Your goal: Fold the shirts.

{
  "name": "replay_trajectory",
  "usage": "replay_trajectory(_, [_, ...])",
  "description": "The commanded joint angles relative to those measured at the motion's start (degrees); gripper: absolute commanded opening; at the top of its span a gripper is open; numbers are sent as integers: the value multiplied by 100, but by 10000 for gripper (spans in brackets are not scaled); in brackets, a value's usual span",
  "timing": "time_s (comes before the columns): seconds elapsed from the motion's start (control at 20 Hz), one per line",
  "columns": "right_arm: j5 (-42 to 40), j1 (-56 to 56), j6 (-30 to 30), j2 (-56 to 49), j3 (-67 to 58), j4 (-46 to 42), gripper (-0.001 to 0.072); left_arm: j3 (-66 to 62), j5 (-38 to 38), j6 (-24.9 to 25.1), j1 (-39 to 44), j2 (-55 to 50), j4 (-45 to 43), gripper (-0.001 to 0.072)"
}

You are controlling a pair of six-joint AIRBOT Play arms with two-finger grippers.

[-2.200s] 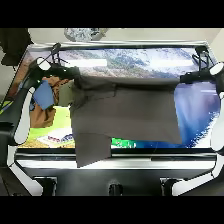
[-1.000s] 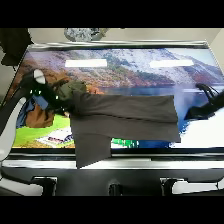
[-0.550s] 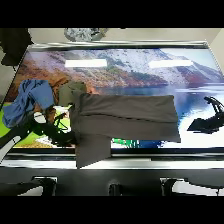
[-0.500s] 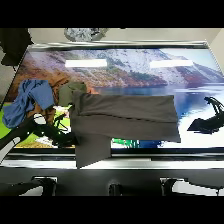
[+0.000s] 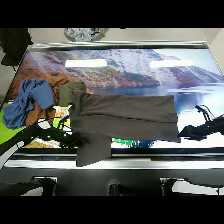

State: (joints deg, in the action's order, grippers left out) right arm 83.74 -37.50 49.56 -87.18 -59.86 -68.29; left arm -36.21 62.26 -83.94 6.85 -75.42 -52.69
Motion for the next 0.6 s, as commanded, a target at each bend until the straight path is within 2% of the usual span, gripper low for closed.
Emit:
replay_trajectory(0.0, [-225,-2,-90,-111,273,236,571,17,-216,2,35,-17,-83,24])
replay_trajectory(0.15, [-468,282,-85,-260,323,225,565,15,-286,2,35,-7,-83,24])
replay_trajectory(0.2, [-619,415,-28,-299,321,223,505,15,-284,2,35,-7,-83,24])
replay_trajectory(0.25, [-785,557,96,-326,321,223,413,15,-286,2,35,-7,-83,24])
replay_trajectory(0.3, [-979,667,103,-326,321,223,277,13,-295,22,35,-7,-85,24])
replay_trajectory(0.35, [-1082,741,107,-323,313,229,54,0,-297,118,31,-7,-85,23])
replay_trajectory(0.55, [-713,741,31,-170,-28,319,44,-529,-258,623,22,481,-87,21])
